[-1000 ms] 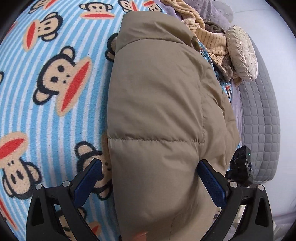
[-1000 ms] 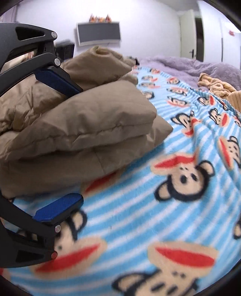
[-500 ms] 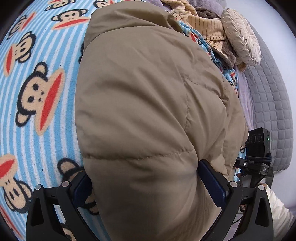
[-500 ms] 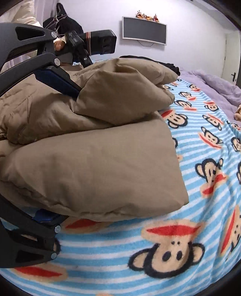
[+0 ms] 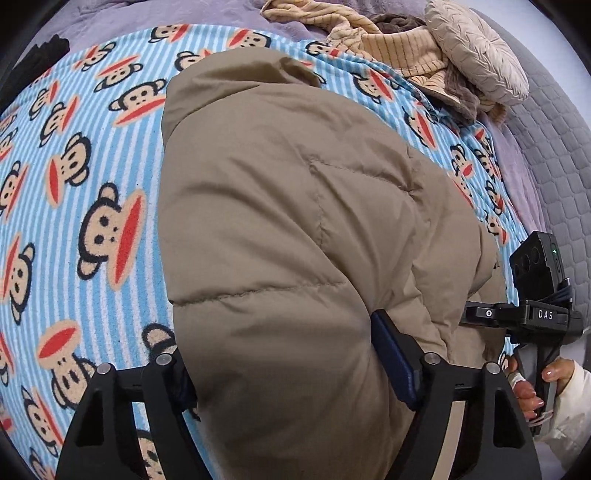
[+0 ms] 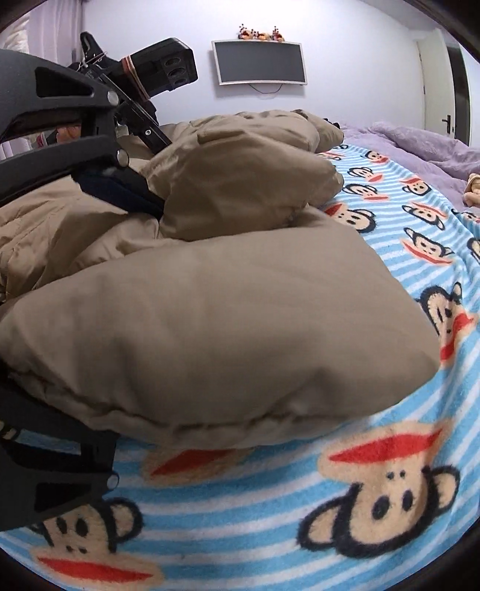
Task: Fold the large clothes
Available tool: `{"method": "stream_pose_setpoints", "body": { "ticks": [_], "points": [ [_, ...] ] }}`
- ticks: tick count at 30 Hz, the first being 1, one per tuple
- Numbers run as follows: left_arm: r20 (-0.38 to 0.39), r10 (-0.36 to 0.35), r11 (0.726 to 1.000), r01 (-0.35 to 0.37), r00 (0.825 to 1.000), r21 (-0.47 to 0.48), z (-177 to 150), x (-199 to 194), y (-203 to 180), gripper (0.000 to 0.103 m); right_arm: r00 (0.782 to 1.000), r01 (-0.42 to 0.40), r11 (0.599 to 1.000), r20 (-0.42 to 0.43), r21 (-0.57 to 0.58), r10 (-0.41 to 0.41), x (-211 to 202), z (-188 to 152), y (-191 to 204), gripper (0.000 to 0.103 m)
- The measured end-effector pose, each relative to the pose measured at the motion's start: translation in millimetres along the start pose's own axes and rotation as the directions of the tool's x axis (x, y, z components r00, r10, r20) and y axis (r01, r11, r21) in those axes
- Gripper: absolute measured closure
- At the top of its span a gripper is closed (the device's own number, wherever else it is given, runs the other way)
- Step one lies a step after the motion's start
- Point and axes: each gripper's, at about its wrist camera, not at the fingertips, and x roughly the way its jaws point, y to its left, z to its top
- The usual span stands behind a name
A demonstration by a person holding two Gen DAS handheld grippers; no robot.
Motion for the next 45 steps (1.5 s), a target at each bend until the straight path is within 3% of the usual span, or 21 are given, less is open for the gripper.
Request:
{"method": "stream_pose_setpoints", "body": {
  "ticks": [3, 5, 13, 19, 29, 36, 42, 45],
  "points": [
    [0.012, 0.007, 1.0, -0.007, 1.0, 0.013, -1, -10, -4, 0.031, 1.0, -0.006, 1.0, 0.014, -0.015, 0.006, -10, -4, 7, 0.048],
    [0.022, 0.003, 1.0, -0.003, 1.0, 0.018, -4, -19, -3, 0.032, 0.999, -0.028, 0.999, 0.019, -0.016, 0.028, -16, -7, 10, 0.052],
    [0.065, -0.017, 1.0, 0.016, 0.998, 0.02, -10, -48, 2, 0.032, 0.996, -0.079, 0.995, 0.036, -0.058, 0.081, -21, -8, 36, 0.054],
    [0.102, -0.027, 1.0, 0.026, 0.994, 0.009, -12, -68, 30, 0.032, 0.996, -0.075, 0.993, 0.046, -0.087, 0.079, -16, -14, 59, 0.054],
    [0.136, -0.053, 0.998, 0.049, 0.989, 0.027, 7, -114, 142, 0.032, 0.99, -0.072, 0.992, 0.111, -0.101, 0.083, 39, -29, 137, 0.054],
    [0.173, 0.009, 1.0, -0.012, 0.985, 0.013, 29, -144, 237, 0.032, 0.988, -0.082, 0.988, 0.116, -0.129, 0.097, 103, -15, 196, 0.054],
    [0.163, 0.132, 0.991, -0.125, 0.978, -0.048, 36, -127, 293, 0.032, 0.995, 0.009, 0.984, 0.095, -0.176, 0.008, 147, 3, 230, 0.054],
    [0.163, 0.124, 0.991, -0.112, 0.979, -0.08, 33, -117, 310, 0.032, 0.994, 0.062, 0.984, 0.1, -0.165, -0.046, 156, 12, 227, 0.052]
  ]
}}
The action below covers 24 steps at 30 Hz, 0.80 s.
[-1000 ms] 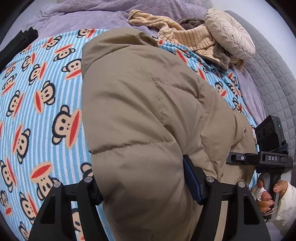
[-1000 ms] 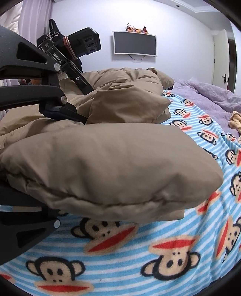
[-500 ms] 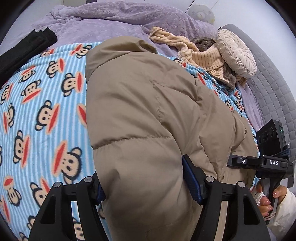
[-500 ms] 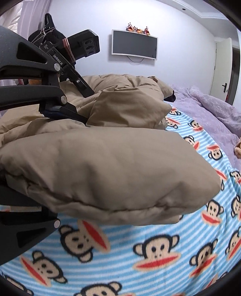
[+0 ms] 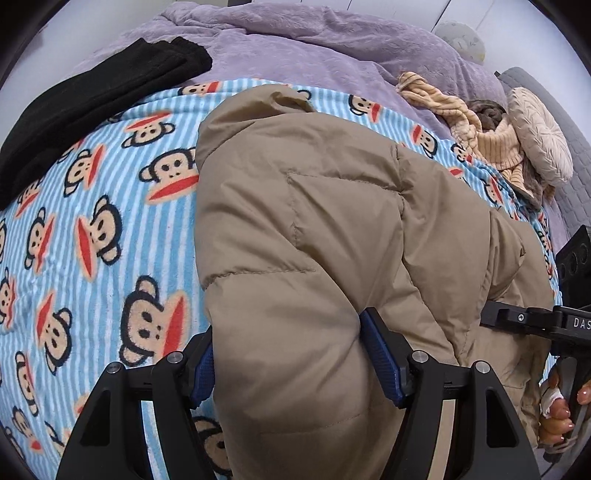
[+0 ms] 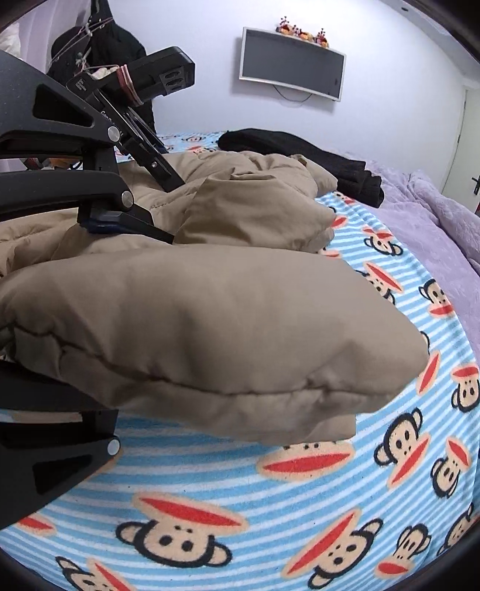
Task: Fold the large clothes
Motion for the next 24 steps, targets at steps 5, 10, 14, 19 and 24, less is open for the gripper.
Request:
{"method": "stream_pose_setpoints", "body": {
  "ticks": [5, 10, 14, 19, 24],
  "points": [
    [0.011, 0.01, 1.0, -0.01, 1.0, 0.019, -3, 4, -1, 0.027, 0.994, 0.111, 0.994, 0.007, 0.024, -0.111, -6, 3, 4, 0.046],
    [0.01, 0.012, 1.0, -0.012, 1.0, 0.0, -4, 5, -3, 0.027, 0.951, 0.281, 0.96, 0.141, -0.016, -0.276, -55, -12, 27, 0.046],
    [0.006, 0.03, 1.0, -0.03, 1.0, -0.002, -3, 1, -4, 0.026, 0.925, 0.298, 0.953, 0.261, -0.05, -0.276, -95, -18, 36, 0.061],
    [0.178, 0.108, 0.994, -0.105, 0.978, -0.028, 4, -36, -1, 0.026, 0.932, 0.29, 0.943, 0.272, -0.164, -0.24, -76, -16, 79, 0.076],
    [0.134, 0.106, 0.994, -0.108, 0.985, 0.009, 26, -15, -7, 0.026, 0.933, 0.318, 0.932, 0.233, -0.177, -0.274, -40, -5, 81, 0.076]
  ]
}}
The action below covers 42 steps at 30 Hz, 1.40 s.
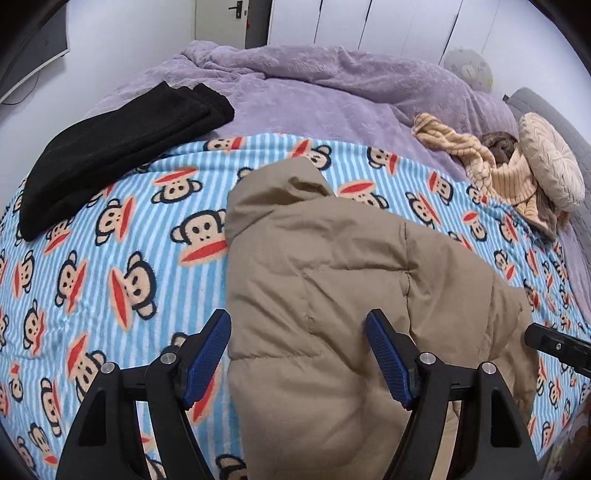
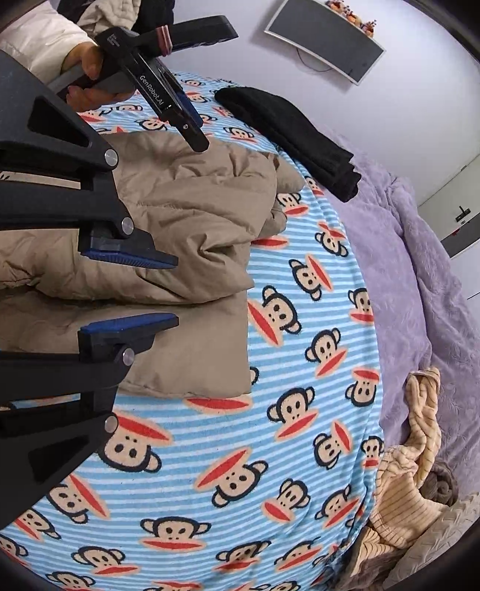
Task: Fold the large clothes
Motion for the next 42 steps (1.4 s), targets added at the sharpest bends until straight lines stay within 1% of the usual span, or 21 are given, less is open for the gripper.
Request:
{"method": "stream_pose_setpoints", "body": {
  "ticks": [2, 3, 5, 7, 9, 12, 15, 19, 22, 24, 28, 36, 37, 42],
  "points": [
    [-0.042, 0.019, 1.0, -0.018, 0.999, 0.021, -3, 19, -8, 0.026, 0.998, 0.047, 0.999, -0.032, 0.015, -0.047, 21, 3, -6, 0.076],
    [-0.044, 0.031, 0.999, -0.03, 0.999, 0.022, -5, 26, -11, 0.026, 0.997, 0.066, 0.997, -0.05, 0.026, -0.065, 30, 3, -10, 0.076],
    [-0.043, 0.039, 0.999, -0.039, 0.998, 0.016, -7, 33, -15, 0.02, 0.993, 0.088, 0.995, -0.085, 0.053, -0.084, 50, 3, -21, 0.076],
    [-0.051, 0.038, 0.999, -0.038, 0.998, 0.004, -6, 39, -18, 0.019, 0.99, 0.106, 0.992, -0.1, 0.061, -0.1, 61, 3, -27, 0.078],
    [-0.053, 0.05, 0.999, -0.05, 0.997, 0.011, -6, 43, -23, 0.016, 0.985, 0.134, 0.99, -0.115, 0.049, -0.128, 74, 2, -30, 0.081],
    [-0.059, 0.064, 0.998, -0.063, 0.996, 0.019, -7, 49, -26, 0.012, 0.977, 0.166, 0.986, -0.138, 0.007, -0.164, 89, 1, -30, 0.082],
    [-0.068, 0.072, 0.997, -0.071, 0.995, 0.018, -5, 49, -27, 0.012, 0.972, 0.184, 0.983, -0.146, -0.019, -0.185, 95, 1, -28, 0.082],
    [-0.083, 0.071, 0.997, -0.069, 0.994, 0.022, -6, 38, -24, 0.012, 0.973, 0.179, 0.984, -0.147, -0.014, -0.179, 83, 0, -26, 0.082],
    [-0.1, 0.061, 0.998, -0.058, 0.993, 0.028, -10, 26, -21, 0.012, 0.975, 0.164, 0.987, -0.148, -0.007, -0.163, 67, -4, -25, 0.081],
    [-0.114, 0.062, 0.998, -0.058, 0.992, 0.034, -14, 18, -19, 0.012, 0.977, 0.154, 0.988, -0.148, 0.0, -0.152, 55, -7, -24, 0.078],
    [-0.134, 0.066, 0.997, -0.06, 0.989, 0.046, -25, -1, -17, 0.012, 0.981, 0.14, 0.989, -0.139, 0.041, -0.133, 28, -16, -25, 0.078],
    [-0.137, 0.039, 0.999, -0.036, 0.99, 0.025, -43, -40, -14, 0.012, 0.988, 0.113, 0.988, -0.116, 0.107, -0.1, -19, -50, -19, 0.078],
    [-0.137, 0.038, 0.999, -0.035, 0.99, 0.026, -46, -43, -14, 0.001, 0.988, 0.114, 0.987, -0.114, 0.111, -0.101, -23, -54, -18, 0.078],
    [-0.143, 0.027, 0.999, -0.021, 0.989, 0.042, -58, -61, -16, 0.0, 0.988, 0.121, 0.984, -0.115, 0.133, -0.105, -40, -74, -13, 0.078]
  ]
}}
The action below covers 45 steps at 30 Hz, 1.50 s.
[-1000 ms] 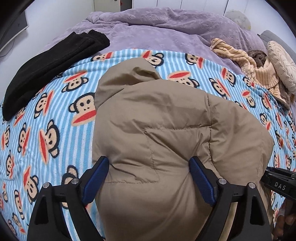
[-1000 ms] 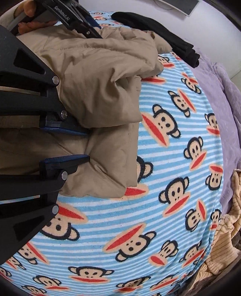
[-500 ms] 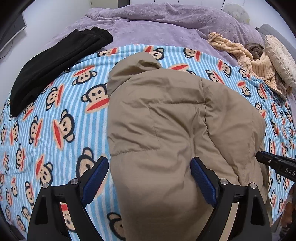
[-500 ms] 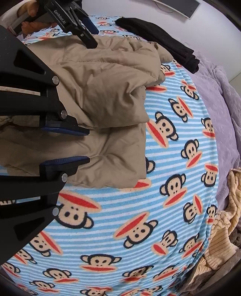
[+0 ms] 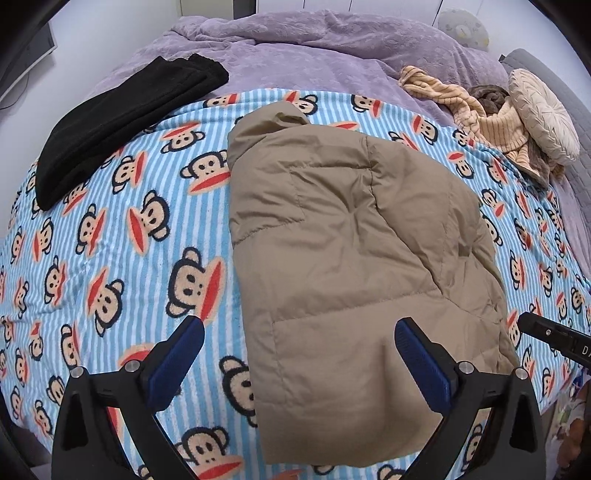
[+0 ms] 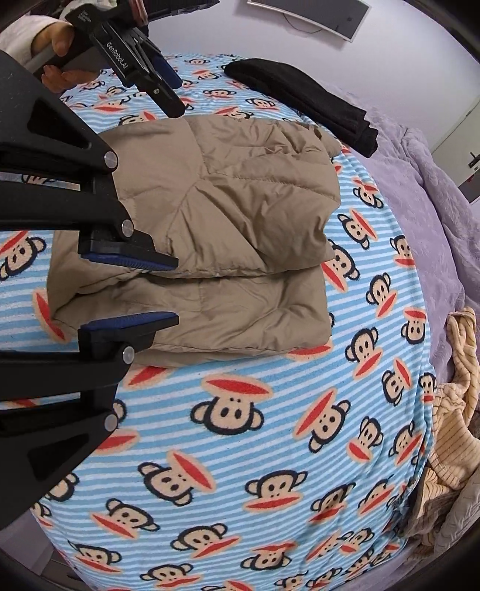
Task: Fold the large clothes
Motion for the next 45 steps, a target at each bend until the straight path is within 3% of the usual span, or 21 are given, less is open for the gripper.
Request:
{"method": "stream_pose_setpoints", "body": {
  "ticks": [7, 8, 9, 11, 21, 45],
  "points": [
    [0.029, 0.021, 0.999, -0.021, 0.999, 0.024, -15, -29, -5, 0.0, 1.0, 0.023, 1.0, 0.021, -0.003, -0.023, -21, -19, 10, 0.076],
    [0.039, 0.022, 1.0, -0.023, 0.999, 0.02, -17, -34, -5, 0.0, 0.999, 0.033, 0.999, 0.033, -0.013, -0.032, -26, -20, 13, 0.067],
    [0.048, 0.026, 1.0, -0.027, 0.999, 0.013, -18, -39, -4, 0.0, 0.998, 0.043, 0.999, 0.05, -0.022, -0.042, -31, -21, 17, 0.047],
    [0.062, 0.032, 0.999, -0.032, 0.998, 0.0, -20, -48, -4, 0.0, 0.995, 0.054, 0.998, 0.088, -0.043, -0.05, -41, -23, 24, 0.03],
    [0.118, 0.089, 0.995, -0.083, 0.989, -0.061, -30, -82, -3, 0.0, 0.982, 0.074, 0.988, 0.184, -0.135, -0.048, -73, -24, 45, 0.025],
    [0.161, 0.125, 0.99, -0.113, 0.979, -0.081, -49, -115, -7, 0.0, 0.974, 0.069, 0.987, 0.225, -0.142, -0.036, -96, -38, 46, 0.024]
  ]
}}
